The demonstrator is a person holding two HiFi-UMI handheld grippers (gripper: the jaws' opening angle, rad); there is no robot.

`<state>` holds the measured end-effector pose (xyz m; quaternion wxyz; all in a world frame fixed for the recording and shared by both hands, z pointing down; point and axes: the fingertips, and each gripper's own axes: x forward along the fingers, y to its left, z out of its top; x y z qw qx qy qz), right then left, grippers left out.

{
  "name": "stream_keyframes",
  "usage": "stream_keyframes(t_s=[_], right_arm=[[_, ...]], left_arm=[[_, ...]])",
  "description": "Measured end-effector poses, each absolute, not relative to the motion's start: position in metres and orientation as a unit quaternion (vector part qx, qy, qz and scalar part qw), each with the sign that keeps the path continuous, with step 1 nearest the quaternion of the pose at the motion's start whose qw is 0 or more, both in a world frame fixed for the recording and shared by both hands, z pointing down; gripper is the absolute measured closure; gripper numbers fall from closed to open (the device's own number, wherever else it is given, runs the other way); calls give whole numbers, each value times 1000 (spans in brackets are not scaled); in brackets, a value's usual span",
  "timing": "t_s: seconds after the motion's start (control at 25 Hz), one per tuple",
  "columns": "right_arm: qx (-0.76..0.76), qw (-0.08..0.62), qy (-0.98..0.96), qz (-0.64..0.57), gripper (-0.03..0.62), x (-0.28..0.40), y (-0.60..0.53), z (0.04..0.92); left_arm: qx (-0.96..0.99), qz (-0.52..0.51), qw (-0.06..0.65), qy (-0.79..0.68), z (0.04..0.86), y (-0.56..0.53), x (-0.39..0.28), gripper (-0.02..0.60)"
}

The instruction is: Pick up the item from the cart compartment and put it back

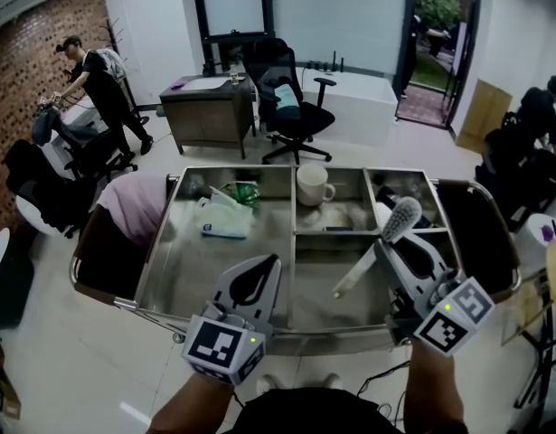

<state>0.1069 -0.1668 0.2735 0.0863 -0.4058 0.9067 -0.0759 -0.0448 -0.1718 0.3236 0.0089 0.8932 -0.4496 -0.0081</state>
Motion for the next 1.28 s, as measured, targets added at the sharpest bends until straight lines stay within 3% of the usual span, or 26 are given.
stream_keyframes(t_s=[0.4, 1.28], right_arm=[[-438, 39, 896, -56, 497, 126, -142, 301], [-440, 17, 896, -56, 497, 126, -139, 308]], left_arm=[[890, -11, -4, -455, 318, -173, -46, 581], [890, -9, 3, -456, 320, -174, -43, 581]])
